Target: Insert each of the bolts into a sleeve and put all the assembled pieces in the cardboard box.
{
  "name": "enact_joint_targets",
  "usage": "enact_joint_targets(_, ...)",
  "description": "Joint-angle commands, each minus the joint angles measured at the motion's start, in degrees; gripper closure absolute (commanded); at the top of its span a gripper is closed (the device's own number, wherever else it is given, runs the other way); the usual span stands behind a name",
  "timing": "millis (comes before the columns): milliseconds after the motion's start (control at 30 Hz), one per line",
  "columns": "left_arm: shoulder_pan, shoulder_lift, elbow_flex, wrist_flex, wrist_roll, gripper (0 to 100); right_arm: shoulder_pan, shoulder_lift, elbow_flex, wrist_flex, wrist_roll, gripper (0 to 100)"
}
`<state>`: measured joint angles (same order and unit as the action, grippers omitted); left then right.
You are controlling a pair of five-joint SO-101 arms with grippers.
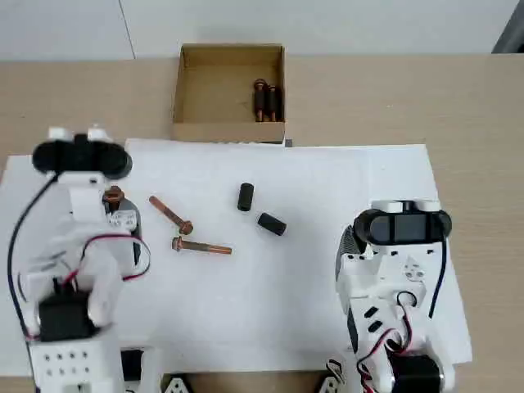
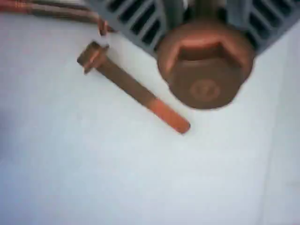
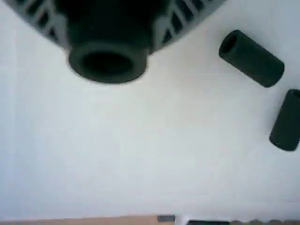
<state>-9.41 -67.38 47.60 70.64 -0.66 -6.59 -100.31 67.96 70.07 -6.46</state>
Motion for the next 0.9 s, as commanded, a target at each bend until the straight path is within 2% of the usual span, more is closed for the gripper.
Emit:
enact_joint_targets(0, 1.2, -6.2, 5.4, -6.3, 5.0, 99, -0.2, -0.5, 1.5, -0.6, 0.3, 99.5)
enact_joint_targets(167, 9.1, -10.6, 9.5, -7.6, 17.9, 99, -0.3, -0.5, 5.8, -8.1, 0.6, 99.5)
enact_joint_targets(300, 17.1, -13.7, 14.9, -11.9, 24.0, 99, -5.4, -0.5, 12.0, -17.1, 0.7, 99.5)
enact_joint_targets(500, 20.5, -22.3, 28.2, -33.2, 24.2, 99, -16.0, -0.5, 20.0, -30.1, 1.0, 99.5)
enact_joint_targets(600, 22.2, -26.7, 35.6, -42.4, 22.9, 99, -19.5, -0.5, 20.9, -33.9, 4.8, 99.5)
enact_joint_targets(700, 24.9, -31.1, 40.0, -45.6, 22.9, 99, -21.8, -0.5, 20.9, -34.3, 8.0, 99.5)
enact_joint_targets(867, 29.4, -37.2, 42.5, -46.2, 25.1, 99, -26.3, -0.5, 21.0, -34.3, 12.6, 99.5)
